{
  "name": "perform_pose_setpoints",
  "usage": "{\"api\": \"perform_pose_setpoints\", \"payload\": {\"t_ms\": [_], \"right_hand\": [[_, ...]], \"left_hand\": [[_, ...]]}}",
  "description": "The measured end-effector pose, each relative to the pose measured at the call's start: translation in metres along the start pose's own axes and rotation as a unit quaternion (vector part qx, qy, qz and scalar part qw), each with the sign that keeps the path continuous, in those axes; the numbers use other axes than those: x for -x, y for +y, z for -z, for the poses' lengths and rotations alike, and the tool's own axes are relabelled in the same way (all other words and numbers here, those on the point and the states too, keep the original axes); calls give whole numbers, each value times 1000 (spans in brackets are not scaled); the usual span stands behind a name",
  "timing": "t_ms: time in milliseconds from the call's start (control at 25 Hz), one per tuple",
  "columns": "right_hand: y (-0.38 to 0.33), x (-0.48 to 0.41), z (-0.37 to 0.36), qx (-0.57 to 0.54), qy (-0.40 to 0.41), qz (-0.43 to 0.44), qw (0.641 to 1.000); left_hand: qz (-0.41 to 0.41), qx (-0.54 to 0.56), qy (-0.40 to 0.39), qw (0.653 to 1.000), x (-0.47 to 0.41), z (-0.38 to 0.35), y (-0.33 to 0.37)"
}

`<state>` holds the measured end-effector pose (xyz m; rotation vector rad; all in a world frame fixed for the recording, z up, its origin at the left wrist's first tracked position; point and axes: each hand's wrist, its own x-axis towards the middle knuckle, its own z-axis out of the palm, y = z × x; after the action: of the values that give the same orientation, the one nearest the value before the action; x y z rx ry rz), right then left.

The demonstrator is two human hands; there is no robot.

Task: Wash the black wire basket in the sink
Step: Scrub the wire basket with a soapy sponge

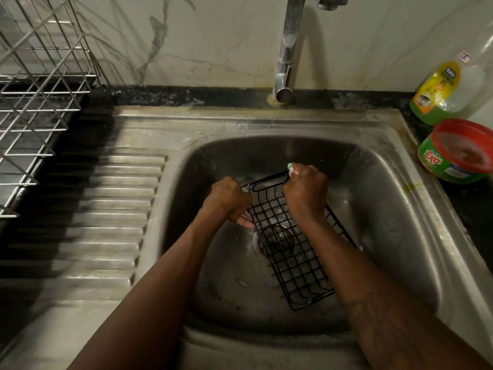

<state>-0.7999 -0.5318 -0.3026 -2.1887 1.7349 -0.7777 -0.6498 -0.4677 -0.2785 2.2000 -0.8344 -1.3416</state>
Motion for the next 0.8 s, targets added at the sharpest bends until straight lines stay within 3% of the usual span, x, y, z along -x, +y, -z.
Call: {"api": "perform_pose_setpoints", "payload": {"t_ms": [120, 240, 400, 480, 600, 680, 800], "right_hand": [[-4, 0, -2, -101, 44, -128, 986], [-6, 6, -7, -179, 38, -158, 970], [-10, 8, -14, -311, 48, -192, 929], [-14, 18, -26, -334, 1, -142, 932], [-22, 32, -38, -290, -72, 50, 953], [-26, 32, -36, -224, -49, 165, 959], [-28, 30, -29, -224, -19, 204, 953]], "left_hand": [[22, -14, -19, 999, 1, -1, -1], [-21, -12, 43, 999, -1, -2, -2], [-5, -54, 25, 998, -1, -1, 0], [-11, -81, 25, 996, 0, 1, 1], [-45, -140, 63, 987, 4, 4, 0], [-69, -167, 68, 981, 2, 6, 1], [-73, -162, 60, 982, 10, 8, 5]]}}
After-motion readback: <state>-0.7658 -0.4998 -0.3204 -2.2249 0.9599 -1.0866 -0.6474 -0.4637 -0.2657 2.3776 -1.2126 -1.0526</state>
